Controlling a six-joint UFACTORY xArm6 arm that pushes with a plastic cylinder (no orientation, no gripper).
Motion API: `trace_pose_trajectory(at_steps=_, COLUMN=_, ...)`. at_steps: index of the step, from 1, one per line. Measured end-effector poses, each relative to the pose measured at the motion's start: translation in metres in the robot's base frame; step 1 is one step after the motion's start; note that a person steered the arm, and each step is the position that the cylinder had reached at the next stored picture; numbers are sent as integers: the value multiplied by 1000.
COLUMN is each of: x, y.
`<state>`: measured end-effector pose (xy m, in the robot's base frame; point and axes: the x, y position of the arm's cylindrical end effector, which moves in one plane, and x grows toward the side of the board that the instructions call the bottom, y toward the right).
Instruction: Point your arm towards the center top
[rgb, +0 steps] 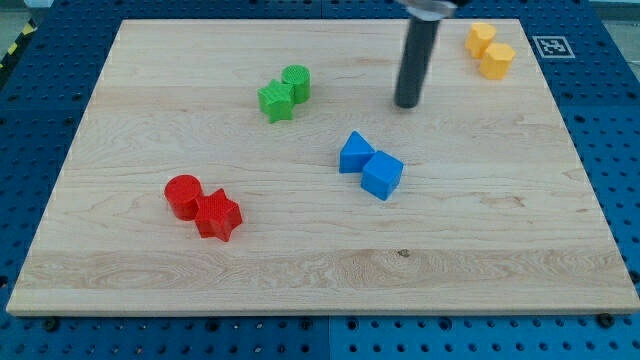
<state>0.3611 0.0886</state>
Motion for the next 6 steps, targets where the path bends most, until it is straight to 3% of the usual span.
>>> trace_pose_trajectory(at_steps=1, x=0, y=-29)
trace_pose_trajectory(at_steps=3, x=0, y=-34)
trace_pose_trajectory(at_steps=6, x=-29, y=-61)
